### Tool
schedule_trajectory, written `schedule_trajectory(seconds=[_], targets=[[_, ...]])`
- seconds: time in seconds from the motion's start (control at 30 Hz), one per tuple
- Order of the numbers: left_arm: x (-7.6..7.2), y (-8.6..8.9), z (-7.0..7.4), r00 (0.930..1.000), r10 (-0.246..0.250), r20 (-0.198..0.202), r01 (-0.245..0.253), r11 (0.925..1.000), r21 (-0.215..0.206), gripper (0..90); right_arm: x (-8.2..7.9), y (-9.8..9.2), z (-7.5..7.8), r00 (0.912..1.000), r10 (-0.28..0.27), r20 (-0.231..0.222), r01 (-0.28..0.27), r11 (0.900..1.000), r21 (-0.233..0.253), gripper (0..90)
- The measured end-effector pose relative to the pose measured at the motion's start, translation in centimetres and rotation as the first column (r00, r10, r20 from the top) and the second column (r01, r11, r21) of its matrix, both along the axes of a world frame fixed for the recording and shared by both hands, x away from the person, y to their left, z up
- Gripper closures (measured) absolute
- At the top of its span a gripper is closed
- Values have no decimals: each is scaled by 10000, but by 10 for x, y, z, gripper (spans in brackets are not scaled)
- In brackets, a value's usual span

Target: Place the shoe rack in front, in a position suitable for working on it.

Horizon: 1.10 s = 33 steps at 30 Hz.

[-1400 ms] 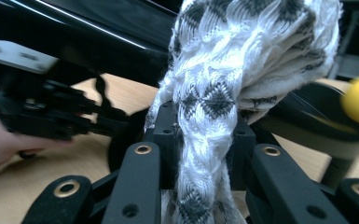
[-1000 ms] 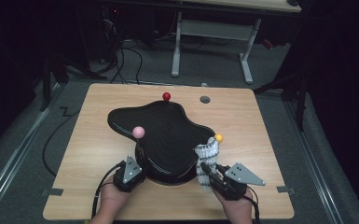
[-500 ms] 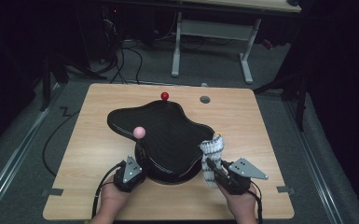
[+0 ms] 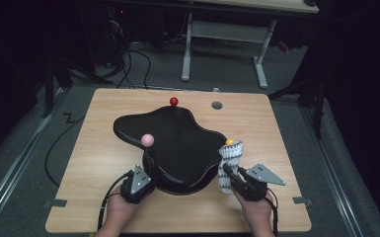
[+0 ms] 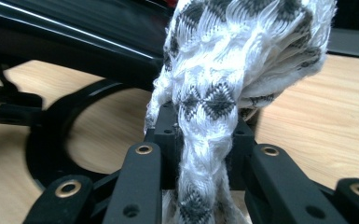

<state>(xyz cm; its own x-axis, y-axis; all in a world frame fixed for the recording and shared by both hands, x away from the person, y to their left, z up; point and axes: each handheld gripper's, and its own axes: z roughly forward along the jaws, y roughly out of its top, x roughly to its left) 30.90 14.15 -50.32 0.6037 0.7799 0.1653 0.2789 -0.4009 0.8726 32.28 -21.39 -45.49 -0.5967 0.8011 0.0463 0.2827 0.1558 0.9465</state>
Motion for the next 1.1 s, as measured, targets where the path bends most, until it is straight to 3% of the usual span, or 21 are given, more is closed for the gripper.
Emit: schedule_trajectory(seconds=[0.17, 0.2, 0.27, 0.37, 0.5, 0.6, 0.7, 0.83, 0.93, 1.1], targets=[[0, 0, 0, 10000, -7, 5, 7, 10000, 6, 739, -11, 11, 5, 9978, 598, 298, -599, 9982, 38, 731], [0, 0, 0, 10000, -11, 10, 11, 10000, 11, 739, -21, 19, 10, 9922, 1109, 565, -1114, 9938, 60, 731], [0, 0, 0, 10000, -18, 8, 18, 10000, 9, 739, -27, 23, 13, 9869, 1430, 743, -1441, 9895, 100, 731], [0, 0, 0, 10000, -36, 7, 36, 10000, 12, 739, -40, 31, 22, 9723, 2064, 1097, -2096, 9776, 183, 730], [0, 0, 0, 10000, -59, 7, 59, 10000, 13, 739, -52, 36, 30, 9568, 2516, 1455, -2555, 9668, 89, 731], [0, 0, 0, 10000, -49, 12, 49, 10000, 9, 739, -51, 36, 30, 9587, 2458, 1432, -2490, 9685, 51, 732], [0, 1, 0, 10000, -70, 30, 70, 10000, 8, 739, -44, 33, 27, 9676, 2188, 1265, -2207, 9753, 11, 732], [1, 1, -1, 9999, -97, 50, 97, 9999, -24, 740, -23, 22, 16, 9862, 1460, 782, -1459, 9893, -68, 730], [1, 0, -1, 9999, -100, 63, 100, 9999, -78, 740, -9, 12, 9, 9943, 939, 507, -935, 9956, -86, 730], [1, -1, -1, 9999, -108, 59, 109, 9999, -75, 740, 14, -9, -3, 9998, -183, -92, 182, 9998, -112, 735]])
